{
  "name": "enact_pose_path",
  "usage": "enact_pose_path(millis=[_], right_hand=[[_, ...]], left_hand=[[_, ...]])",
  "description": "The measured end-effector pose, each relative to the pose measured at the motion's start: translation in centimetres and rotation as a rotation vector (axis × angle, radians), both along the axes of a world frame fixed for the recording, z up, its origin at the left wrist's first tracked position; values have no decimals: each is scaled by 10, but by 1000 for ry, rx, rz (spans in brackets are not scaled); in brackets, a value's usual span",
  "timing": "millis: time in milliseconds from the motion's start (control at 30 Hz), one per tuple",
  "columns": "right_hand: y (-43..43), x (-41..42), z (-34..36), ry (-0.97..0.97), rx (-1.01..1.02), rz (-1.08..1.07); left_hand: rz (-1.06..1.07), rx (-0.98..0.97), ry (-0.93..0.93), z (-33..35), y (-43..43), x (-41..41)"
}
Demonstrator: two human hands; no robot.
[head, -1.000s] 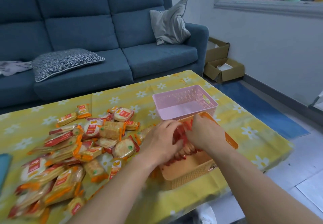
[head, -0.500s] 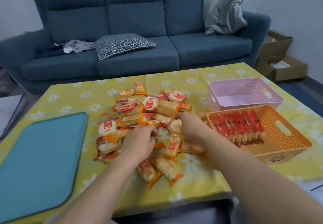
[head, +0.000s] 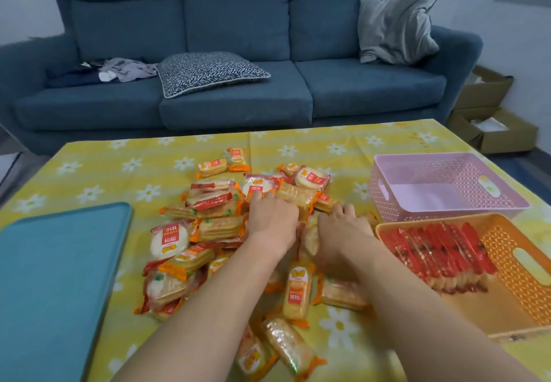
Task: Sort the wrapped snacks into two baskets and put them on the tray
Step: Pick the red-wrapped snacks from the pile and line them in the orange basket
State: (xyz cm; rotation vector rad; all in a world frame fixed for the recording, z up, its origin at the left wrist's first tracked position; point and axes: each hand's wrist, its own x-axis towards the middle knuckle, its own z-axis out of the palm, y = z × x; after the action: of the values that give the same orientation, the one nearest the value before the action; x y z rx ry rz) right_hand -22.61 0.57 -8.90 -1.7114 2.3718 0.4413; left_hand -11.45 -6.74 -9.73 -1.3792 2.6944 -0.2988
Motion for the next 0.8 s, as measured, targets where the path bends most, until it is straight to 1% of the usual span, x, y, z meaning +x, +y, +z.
enact_pose_path(millis=[100,133,233,333,400,433,467,533,567,600,633,667,733,800], right_hand=[[0,-1,15,-31,-81,-72],[-1,-2,18,-60,-99,-96],[-3,-7,24,-206,-125,-157],[-4,-19,29,-419,-145,-206],[-4,-30,36,-552,-160,-276],[-3,-36,41,-615,-182,-316],[-2,-42,46,-670,-222,-346],[1,-52,51,-731,-283,-365],[4,-54,52,-756,-292,-364],[5,-55,52,-805,-290,-366],[7,-55,52,-881,-288,-378],[9,-53,50,-986,-288,-398],[13,-52,49,-1272,-301,-467],[16,-54,49,-1594,-314,-574]], left_hand=[[43,34,-128,-7,-13,-17],[48,39,-144,-11,-16,-20],[46,2,-92,-20,-22,-23],[25,-30,21,-19,-23,-19],[36,-19,178,-10,-23,-11],[71,14,308,-4,-23,-5],[126,80,490,3,-23,4],[231,326,909,14,-22,21],[238,454,1099,18,-18,27],[202,535,1230,22,-13,31],[121,551,1279,25,-7,33],[17,534,1280,26,0,33],[-160,507,1225,26,17,31],[-228,487,1174,23,26,27]])
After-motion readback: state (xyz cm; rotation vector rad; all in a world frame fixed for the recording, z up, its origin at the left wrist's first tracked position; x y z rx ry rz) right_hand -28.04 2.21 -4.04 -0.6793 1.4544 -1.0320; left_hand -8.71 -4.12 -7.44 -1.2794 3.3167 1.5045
